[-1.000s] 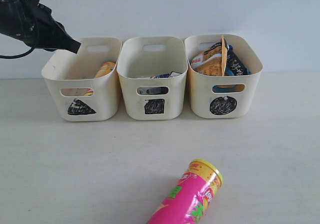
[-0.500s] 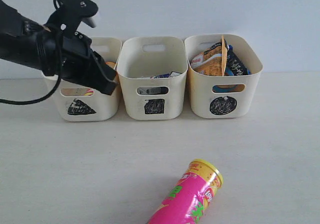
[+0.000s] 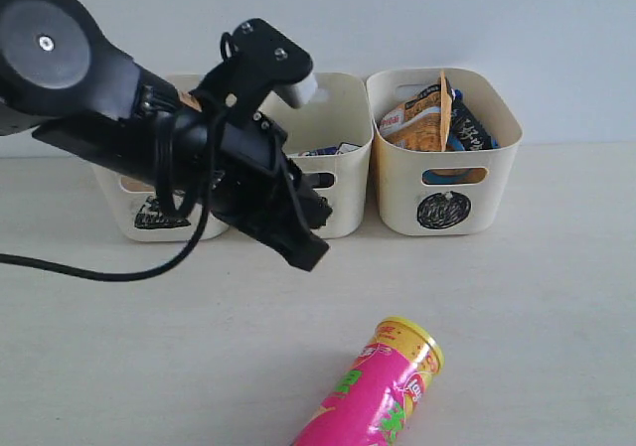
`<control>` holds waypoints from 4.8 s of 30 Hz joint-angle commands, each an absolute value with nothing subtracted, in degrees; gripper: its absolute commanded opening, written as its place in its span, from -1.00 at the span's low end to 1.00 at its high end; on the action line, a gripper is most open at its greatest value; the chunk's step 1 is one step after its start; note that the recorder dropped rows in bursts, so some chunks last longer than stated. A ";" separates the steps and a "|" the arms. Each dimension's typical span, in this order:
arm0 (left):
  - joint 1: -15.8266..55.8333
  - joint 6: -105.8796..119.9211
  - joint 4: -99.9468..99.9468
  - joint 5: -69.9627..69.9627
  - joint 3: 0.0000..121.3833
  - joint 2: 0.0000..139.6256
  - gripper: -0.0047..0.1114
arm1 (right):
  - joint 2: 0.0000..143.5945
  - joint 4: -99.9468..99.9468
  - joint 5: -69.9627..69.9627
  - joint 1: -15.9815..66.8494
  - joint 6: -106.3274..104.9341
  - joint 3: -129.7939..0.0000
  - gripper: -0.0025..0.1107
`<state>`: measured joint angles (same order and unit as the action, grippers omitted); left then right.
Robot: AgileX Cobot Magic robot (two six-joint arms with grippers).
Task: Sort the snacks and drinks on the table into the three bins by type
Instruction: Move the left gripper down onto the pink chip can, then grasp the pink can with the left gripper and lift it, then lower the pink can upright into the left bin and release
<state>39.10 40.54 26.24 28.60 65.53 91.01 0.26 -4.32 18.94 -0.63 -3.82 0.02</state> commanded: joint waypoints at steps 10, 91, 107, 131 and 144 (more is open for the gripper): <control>47.78 19.67 14.09 36.17 65.36 94.54 -0.84 | 0.00 -3.93 18.46 -1.08 -3.82 0.00 -0.96; 38.33 3.92 -5.42 52.01 82.89 97.29 -0.84 | 0.00 -3.93 18.46 -1.08 -3.82 0.00 -0.96; 17.97 5.61 -4.25 41.95 91.19 97.37 -0.84 | 0.00 -3.93 18.46 -1.08 -3.82 0.00 -0.96; 11.91 5.61 -4.10 28.50 113.91 123.00 -0.84 | 0.00 -3.93 18.46 -1.08 -3.82 0.00 -0.96; 11.08 5.39 -6.07 22.37 116.34 130.68 -0.84 | 0.00 -3.93 18.46 -1.08 -3.82 0.00 -0.96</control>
<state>11.17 5.35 -4.71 24.30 115.81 130.09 0.26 -4.32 18.94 -0.63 -3.82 0.02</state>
